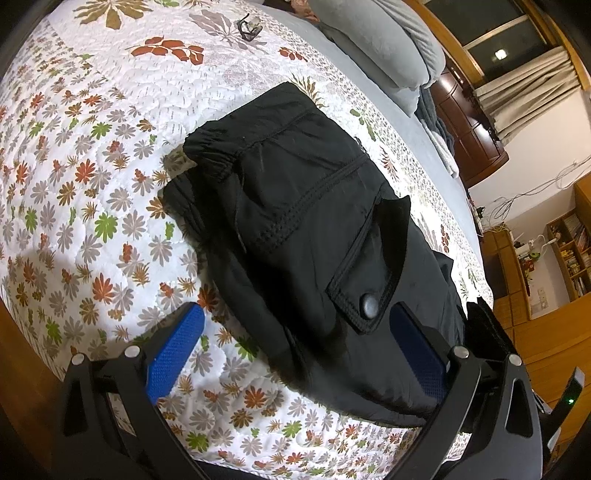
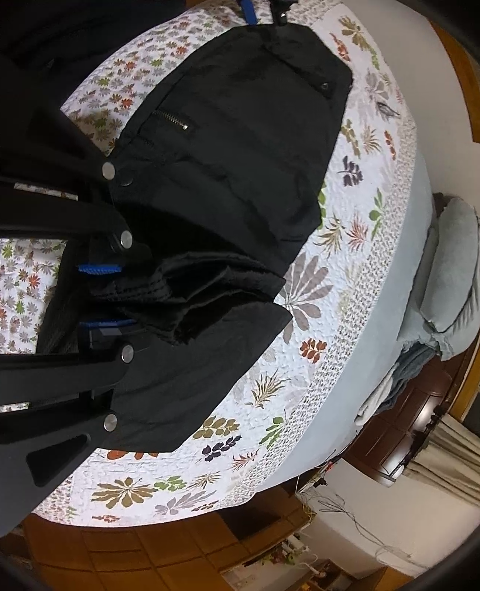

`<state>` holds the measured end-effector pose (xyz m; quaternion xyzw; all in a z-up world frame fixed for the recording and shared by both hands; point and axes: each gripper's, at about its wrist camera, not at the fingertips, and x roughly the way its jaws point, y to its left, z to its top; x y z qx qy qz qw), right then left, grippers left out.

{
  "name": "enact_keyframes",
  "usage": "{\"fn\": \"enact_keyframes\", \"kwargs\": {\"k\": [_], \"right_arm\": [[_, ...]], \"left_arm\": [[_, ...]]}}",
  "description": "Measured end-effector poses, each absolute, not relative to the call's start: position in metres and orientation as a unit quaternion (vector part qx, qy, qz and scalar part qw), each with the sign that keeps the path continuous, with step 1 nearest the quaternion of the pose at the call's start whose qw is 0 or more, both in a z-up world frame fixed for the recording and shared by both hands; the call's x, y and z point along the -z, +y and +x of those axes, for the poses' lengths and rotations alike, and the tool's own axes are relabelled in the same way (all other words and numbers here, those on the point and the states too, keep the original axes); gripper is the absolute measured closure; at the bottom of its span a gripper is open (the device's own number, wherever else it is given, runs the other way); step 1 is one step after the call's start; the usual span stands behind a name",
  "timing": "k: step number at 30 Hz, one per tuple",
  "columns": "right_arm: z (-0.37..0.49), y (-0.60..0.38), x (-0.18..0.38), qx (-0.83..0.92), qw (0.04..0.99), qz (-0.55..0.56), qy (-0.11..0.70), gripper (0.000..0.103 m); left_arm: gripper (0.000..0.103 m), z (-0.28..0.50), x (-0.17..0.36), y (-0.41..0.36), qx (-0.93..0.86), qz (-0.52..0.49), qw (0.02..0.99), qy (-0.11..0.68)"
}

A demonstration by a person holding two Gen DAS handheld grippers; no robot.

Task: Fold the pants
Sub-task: 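Lay the leg ends over the waist with right gripper while left gripper holds the waist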

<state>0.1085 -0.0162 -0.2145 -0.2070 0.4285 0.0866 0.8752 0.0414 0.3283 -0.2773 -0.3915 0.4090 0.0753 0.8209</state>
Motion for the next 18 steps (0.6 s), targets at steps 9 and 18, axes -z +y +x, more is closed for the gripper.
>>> {"fn": "enact_keyframes", "kwargs": {"k": [9,18], "right_arm": [[0.106,0.004,0.239,-0.082,0.865,-0.239,0.433,0.085],[0.106,0.022,0.266,-0.080,0.853,-0.272,0.438,0.085]], "left_arm": [[0.003,0.041,0.277,0.329,-0.075,-0.393,0.821,0.407],[0.003,0.044,0.274,0.334,-0.070,-0.405,0.819,0.401]]}}
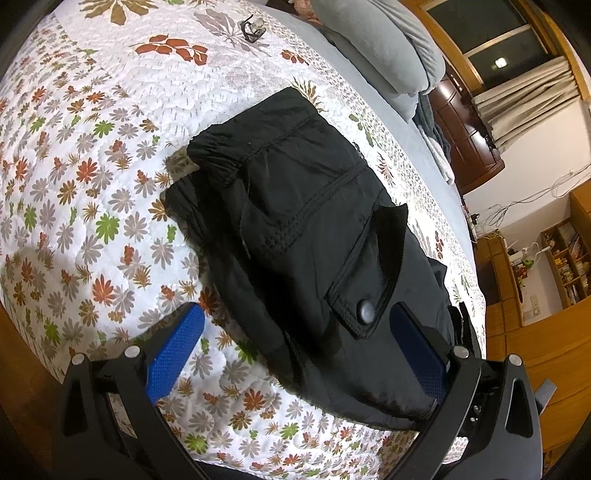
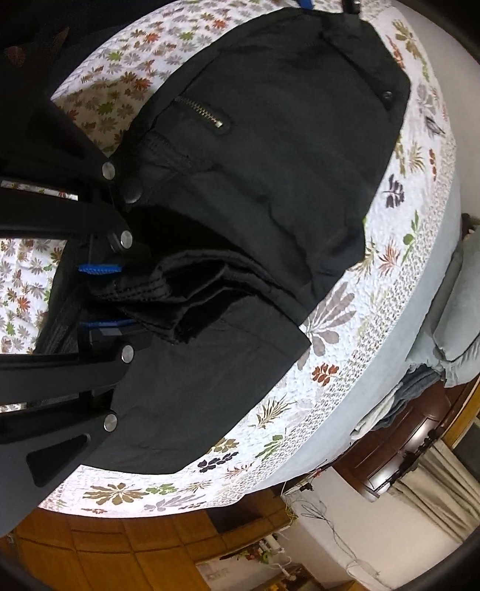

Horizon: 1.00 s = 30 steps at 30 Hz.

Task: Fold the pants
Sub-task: 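Lay the leg ends over the waist with right gripper while left gripper holds the waist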

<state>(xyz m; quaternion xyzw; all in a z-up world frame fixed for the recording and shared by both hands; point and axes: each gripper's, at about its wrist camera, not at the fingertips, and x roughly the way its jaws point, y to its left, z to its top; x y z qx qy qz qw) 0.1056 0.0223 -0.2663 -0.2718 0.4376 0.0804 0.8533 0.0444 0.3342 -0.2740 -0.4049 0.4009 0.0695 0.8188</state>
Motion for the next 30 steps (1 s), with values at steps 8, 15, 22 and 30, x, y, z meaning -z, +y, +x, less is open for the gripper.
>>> {"fn": "enact_keyframes", "kwargs": {"k": [8,15,22,30], "right_arm": [[0.106,0.034,0.287,-0.082,0.844,-0.296,0.440,0.083],[0.106,0.037,0.292,-0.081,0.840,-0.310,0.437,0.080],[0.096,0.039,0.288,-0.087,0.843,-0.313,0.428,0.069],[0.075,0.020,0.238,-0.198,0.856,-0.202,0.432,0.057]], "left_arm": [[0.003,0.044,0.274,0.336,-0.067,-0.406,0.819,0.399],[0.003,0.044,0.274,0.337,-0.066,-0.409,0.819,0.397],[0.003,0.045,0.274,0.336,-0.066,-0.408,0.819,0.398],[0.003,0.042,0.277,0.334,-0.064,-0.413,0.818,0.396]]}}
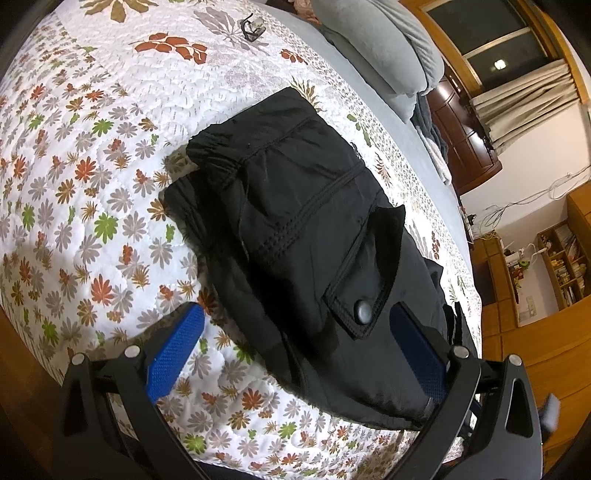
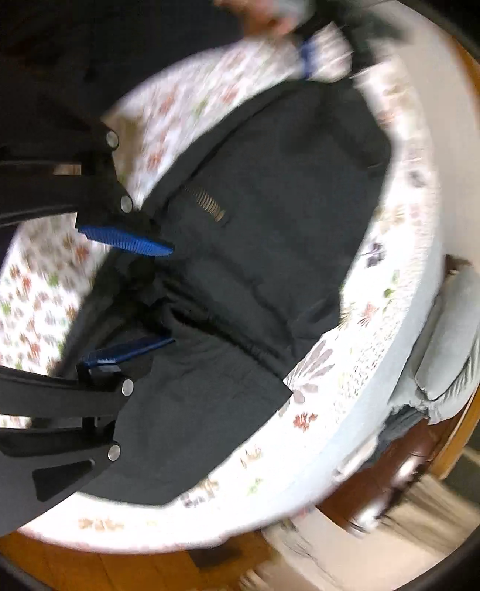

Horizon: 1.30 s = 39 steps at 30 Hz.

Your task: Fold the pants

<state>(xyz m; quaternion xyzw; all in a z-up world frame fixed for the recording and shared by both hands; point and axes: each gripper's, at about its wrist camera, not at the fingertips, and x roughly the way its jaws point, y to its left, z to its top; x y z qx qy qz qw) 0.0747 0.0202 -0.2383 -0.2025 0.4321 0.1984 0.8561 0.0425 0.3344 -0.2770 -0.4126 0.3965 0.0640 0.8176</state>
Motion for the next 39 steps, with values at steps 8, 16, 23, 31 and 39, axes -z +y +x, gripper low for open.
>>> {"fn": "enact_keyframes", "kwargs": {"k": [8,16,23,31,39], "right_arm": [[0.139,-0.041,0.248,-0.146,0.855,-0.099,0.488,0.058],[0.132,-0.016,0.269,-0.168,0.829,-0.162,0.508,0.067],[0.173,-0.020,0.203,-0.267,0.806,-0.100,0.519,0.041],[0.230,0.030,0.159,-0.380,0.743,-0.029,0.550,0.034],[0.256,0.130,0.152,-0.467,0.663,-0.089,0.579,0.020]], "left_arm": [[0.003,0.039,0.278,0.335,-0.064,-0.421,0.818,0.387],[0.003,0.032,0.279,0.344,-0.064,-0.440,0.811,0.380],[0.003,0.005,0.284,0.384,-0.049,-0.609,0.740,0.281],[0.003,0.023,0.301,0.384,-0.058,-0.637,0.706,0.304],[0.003,0.031,0.306,0.381,-0.112,-0.646,0.700,0.281]]}}
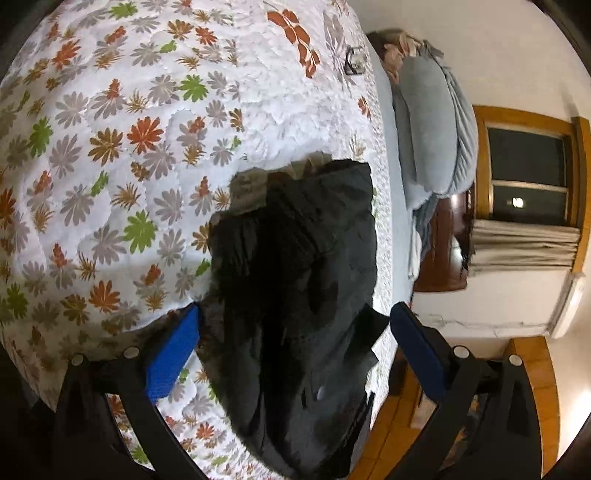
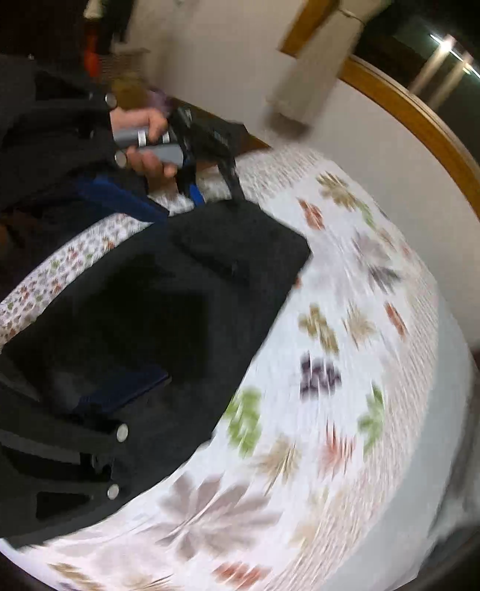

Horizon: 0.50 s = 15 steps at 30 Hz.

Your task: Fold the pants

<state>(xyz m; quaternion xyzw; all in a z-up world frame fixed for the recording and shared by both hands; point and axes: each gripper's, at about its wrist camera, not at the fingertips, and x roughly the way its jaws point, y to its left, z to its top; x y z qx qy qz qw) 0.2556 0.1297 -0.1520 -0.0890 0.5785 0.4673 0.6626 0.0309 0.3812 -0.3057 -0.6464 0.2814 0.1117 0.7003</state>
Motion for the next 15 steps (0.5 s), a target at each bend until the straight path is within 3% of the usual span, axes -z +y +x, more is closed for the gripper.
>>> {"fn": "enact_keyframes", "kwargs": {"k": [7,10,15], "right_arm": [[0.293,0.248,0.175,-0.497,0.579,-0.178,0.622,0.017],[0.299,0.290,0.190,-0.501,0.552,-0.215,0.631,0.016],[0.305,0.338,0.218,-0.518,0.507,-0.248,0.643,0.015]], "left_arm": [[0.004,0.044,0.282,0.354,-0.130,-0.551,0.773,0.287],[0.004,0.039,0.280,0.356,-0.114,-0.562,0.776,0.262],[0.014,0.016,0.301,0.379,-0.104,-0.631,0.737,0.219]]}}
